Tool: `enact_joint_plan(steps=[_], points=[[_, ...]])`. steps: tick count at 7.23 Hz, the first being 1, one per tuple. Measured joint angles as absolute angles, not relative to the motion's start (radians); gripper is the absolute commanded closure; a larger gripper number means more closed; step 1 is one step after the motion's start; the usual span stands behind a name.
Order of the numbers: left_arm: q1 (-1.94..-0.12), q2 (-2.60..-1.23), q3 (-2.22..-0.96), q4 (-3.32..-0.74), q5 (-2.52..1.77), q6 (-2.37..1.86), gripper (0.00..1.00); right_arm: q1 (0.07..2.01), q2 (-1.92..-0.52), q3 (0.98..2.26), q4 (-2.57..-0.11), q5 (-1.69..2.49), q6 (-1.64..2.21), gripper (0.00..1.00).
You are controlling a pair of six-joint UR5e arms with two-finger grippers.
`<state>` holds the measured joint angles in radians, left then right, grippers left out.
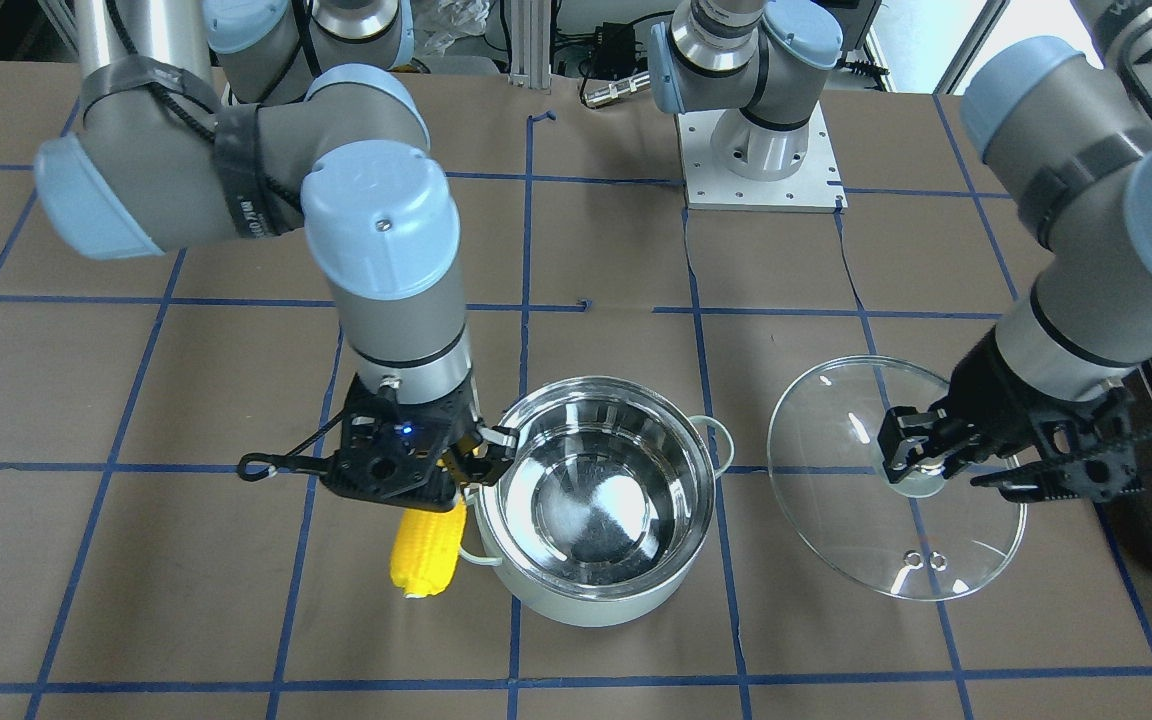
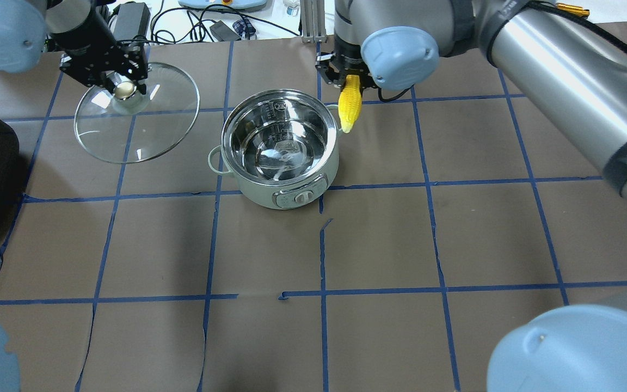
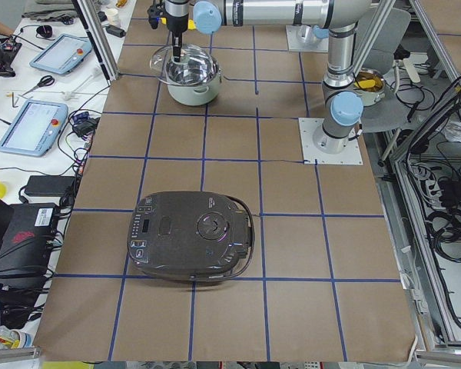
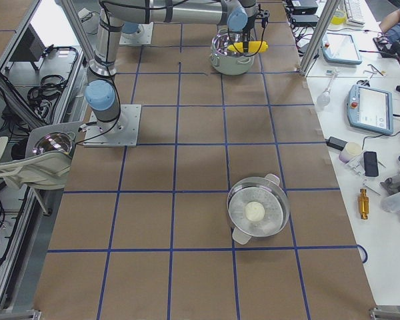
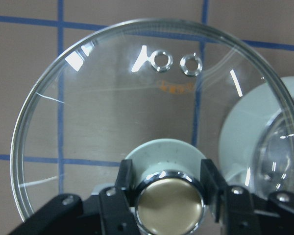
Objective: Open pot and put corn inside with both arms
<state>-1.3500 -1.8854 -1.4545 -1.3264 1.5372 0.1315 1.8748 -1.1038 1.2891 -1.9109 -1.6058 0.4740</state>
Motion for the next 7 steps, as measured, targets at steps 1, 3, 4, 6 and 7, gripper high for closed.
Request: enact_joint_plan(steps=[1,3,4,6,7], points=[[-1.302,-1.903,-1.517,-1.255,1.536,0.202,1.0,1.927,-1.072,1.241,-1.899,-1.618,0.518,1.0],[-1.268,-1.943,-1.654,-1.059,1.542,0.282,1.0,2.001,-1.003,1.17,-1.888,-1.659,0.558,1.0],[-1.256,-1.955,-1.694,-1.012,1.544,0.303,1.0,2.026,-0.982,1.159,-1.888,-1.664,0.565,1.0],[-1.225,-1.971,-1.723,-0.986,1.543,0.339,1.0,2.056,-0.954,1.158,-1.89,-1.664,0.553,0.31],[-1.217,-1.977,-1.726,-0.983,1.542,0.353,1.0,2.06,-0.945,1.159,-1.891,-1.663,0.532,0.06]])
